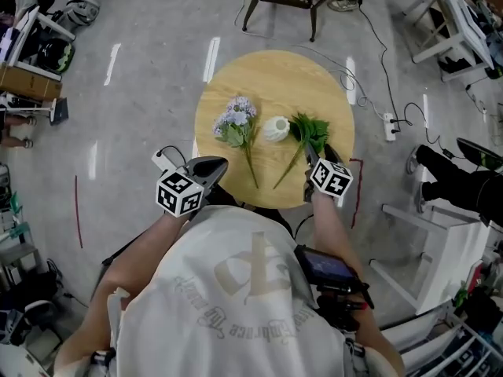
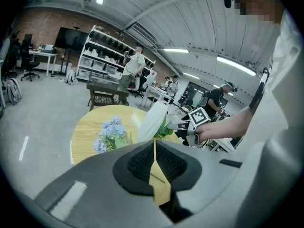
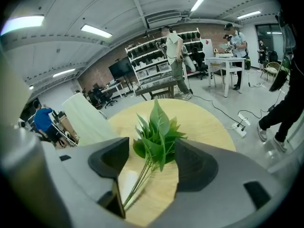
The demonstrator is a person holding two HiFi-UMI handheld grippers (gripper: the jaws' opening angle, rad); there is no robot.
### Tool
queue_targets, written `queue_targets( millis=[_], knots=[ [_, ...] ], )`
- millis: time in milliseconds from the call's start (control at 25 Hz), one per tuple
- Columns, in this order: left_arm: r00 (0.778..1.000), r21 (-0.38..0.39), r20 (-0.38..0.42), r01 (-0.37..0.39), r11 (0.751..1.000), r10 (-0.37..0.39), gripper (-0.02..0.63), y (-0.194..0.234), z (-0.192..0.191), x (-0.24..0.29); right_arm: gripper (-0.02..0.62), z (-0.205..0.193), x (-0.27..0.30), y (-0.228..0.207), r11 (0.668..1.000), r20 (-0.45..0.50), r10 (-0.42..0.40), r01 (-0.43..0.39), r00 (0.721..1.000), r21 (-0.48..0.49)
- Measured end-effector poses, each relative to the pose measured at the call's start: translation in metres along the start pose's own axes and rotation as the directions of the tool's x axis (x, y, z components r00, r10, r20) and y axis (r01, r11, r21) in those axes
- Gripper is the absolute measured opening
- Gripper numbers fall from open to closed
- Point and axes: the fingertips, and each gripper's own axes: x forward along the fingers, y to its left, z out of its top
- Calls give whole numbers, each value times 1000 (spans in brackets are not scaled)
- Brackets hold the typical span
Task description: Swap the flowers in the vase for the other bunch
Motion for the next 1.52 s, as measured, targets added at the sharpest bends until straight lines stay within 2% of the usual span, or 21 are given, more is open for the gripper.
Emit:
queue_targets(
  millis=[360, 720, 800, 920, 1160, 1520],
  knots=[
    [999, -40, 8, -39, 998, 39, 17, 20, -3, -21, 267, 1, 38, -14, 996, -98, -73, 76, 993, 34],
    [997, -79, 21, -75, 994, 77, 15, 37, -4, -28, 265, -10, 56, -30, 992, -142, -69, 84, 987, 97],
    [996, -91, 22, -79, 993, 81, 16, 38, -7, -31, 250, -13, 57, -32, 991, -153, -70, 86, 986, 102],
    [996, -103, 17, -88, 991, 90, 15, 41, -10, -35, 187, -12, 57, -31, 992, -156, -67, 83, 985, 96],
    [996, -101, 16, -85, 991, 87, 17, 43, -10, -35, 103, -11, 51, -31, 991, -129, -52, 67, 990, 116],
    [999, -80, 8, -43, 996, 44, 16, 37, -6, -25, 34, -3, 31, -24, 988, -56, -14, 23, 998, 154]
  ],
)
